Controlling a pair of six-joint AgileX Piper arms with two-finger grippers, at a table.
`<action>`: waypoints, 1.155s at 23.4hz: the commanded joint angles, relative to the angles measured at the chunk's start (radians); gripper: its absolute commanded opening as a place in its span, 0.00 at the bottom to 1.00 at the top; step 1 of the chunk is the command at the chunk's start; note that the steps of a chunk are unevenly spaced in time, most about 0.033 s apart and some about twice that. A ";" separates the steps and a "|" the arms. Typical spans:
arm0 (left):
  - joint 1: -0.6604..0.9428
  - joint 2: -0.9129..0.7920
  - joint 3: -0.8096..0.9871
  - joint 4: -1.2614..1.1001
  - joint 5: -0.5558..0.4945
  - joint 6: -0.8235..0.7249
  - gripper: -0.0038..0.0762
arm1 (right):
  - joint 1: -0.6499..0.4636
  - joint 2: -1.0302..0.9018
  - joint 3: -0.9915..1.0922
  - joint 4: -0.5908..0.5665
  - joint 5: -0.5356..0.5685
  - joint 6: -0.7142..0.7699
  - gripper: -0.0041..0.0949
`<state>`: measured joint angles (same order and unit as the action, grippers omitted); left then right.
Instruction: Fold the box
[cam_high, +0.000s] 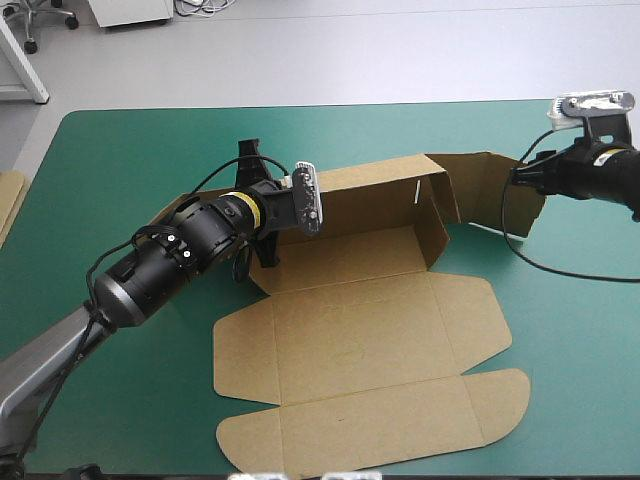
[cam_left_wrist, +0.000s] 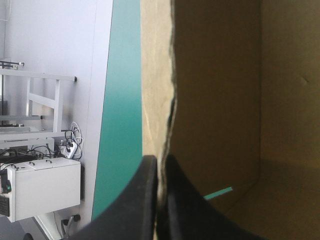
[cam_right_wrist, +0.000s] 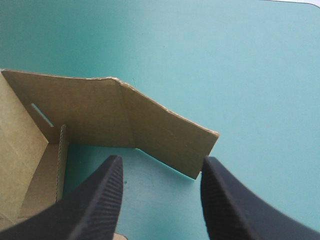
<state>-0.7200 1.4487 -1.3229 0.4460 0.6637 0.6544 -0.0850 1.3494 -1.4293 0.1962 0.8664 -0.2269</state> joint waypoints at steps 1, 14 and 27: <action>-0.018 -0.035 -0.005 0.035 -0.080 -0.079 0.04 | -0.016 0.059 -0.149 0.008 0.002 0.007 0.31; -0.019 -0.035 0.054 0.076 -0.127 -0.111 0.04 | -0.020 0.569 -0.728 0.180 0.228 -0.041 0.02; -0.019 -0.033 0.065 0.107 -0.181 -0.111 0.04 | -0.020 0.637 -0.727 0.285 0.375 -0.129 0.02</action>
<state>-0.7285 1.4440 -1.2383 0.5661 0.5378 0.5645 -0.0992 2.0669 -2.1205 0.4378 1.2150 -0.3328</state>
